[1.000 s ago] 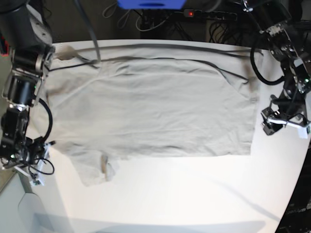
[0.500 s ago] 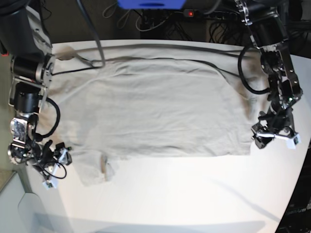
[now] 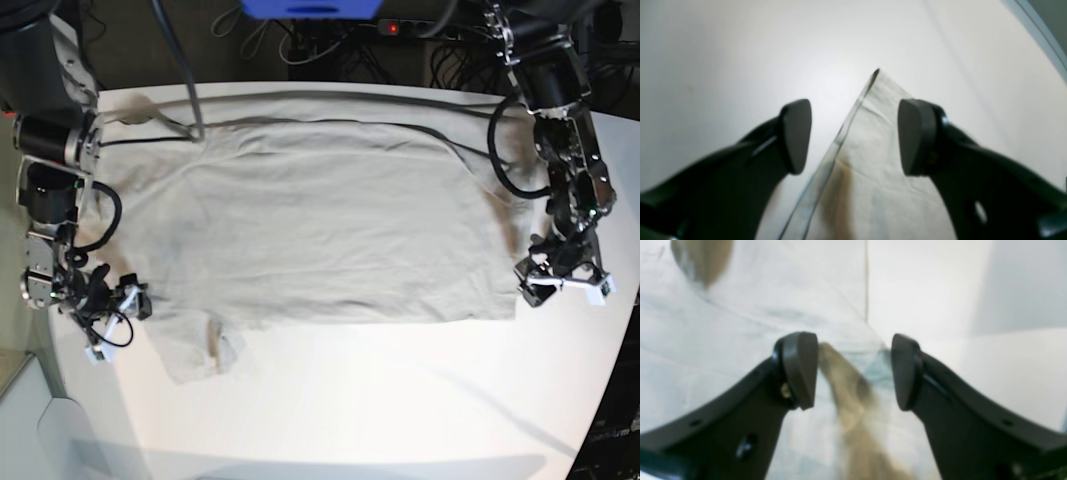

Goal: Layout the t-shirt on the table in an organized manner, then fold the t-shirt properly
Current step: 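Grasp the hem corners with both grippers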

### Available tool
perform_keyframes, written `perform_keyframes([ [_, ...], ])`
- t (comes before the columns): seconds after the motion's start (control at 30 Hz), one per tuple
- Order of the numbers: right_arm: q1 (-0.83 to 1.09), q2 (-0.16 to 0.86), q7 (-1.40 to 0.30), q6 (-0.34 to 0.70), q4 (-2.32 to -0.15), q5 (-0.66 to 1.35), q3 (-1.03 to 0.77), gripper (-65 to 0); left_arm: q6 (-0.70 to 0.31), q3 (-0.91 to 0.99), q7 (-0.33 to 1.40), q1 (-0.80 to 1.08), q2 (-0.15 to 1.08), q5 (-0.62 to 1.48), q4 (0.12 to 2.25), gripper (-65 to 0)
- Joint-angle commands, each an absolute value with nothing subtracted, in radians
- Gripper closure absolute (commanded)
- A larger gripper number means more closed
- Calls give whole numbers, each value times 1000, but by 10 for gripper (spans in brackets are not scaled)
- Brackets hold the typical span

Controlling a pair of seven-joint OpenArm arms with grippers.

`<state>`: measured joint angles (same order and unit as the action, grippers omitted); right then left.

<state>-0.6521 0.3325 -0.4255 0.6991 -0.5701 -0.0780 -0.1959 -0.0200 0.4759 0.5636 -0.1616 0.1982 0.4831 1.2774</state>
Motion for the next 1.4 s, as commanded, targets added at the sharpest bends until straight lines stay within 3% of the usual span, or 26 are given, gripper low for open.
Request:
perform_keyframes([
  [0.0, -685, 344, -392, 698, -585, -64, -194, -358, -27, 478, 539, -191, 211, 489, 1299, -400],
  [0.23, -667, 341, -384, 698, -585, -62, -61, -333, -27, 478, 539, -239, 211, 487, 1276, -402],
  [0.5, -661, 329, -390, 698, -585, -62, -35, 0, -28, 456, 538, -394, 225, 487, 1001, -403],
  [0.77, -661, 329, -394, 698, -585, -62, -35, 0, -24, 174, 354, -484, 268, 364, 785, -403],
  [1.07, -661, 331, -394, 698, -585, -62, -35, 0, -25, 157, 341, -515, 263, 348, 630, -397],
  [1.17, -661, 328, -394, 698, -585, -62, -35, 0, -25, 156, 341, -513, 263, 348, 630, -321],
  [1.33, -662, 326, -394, 698, -585, -62, -36, 0, -27, 157, 343, -512, 263, 352, 628, -16],
  [1.37, -665, 326, -394, 698, -585, -62, -41, 0, -27, 159, 348, -512, 263, 354, 631, 0],
])
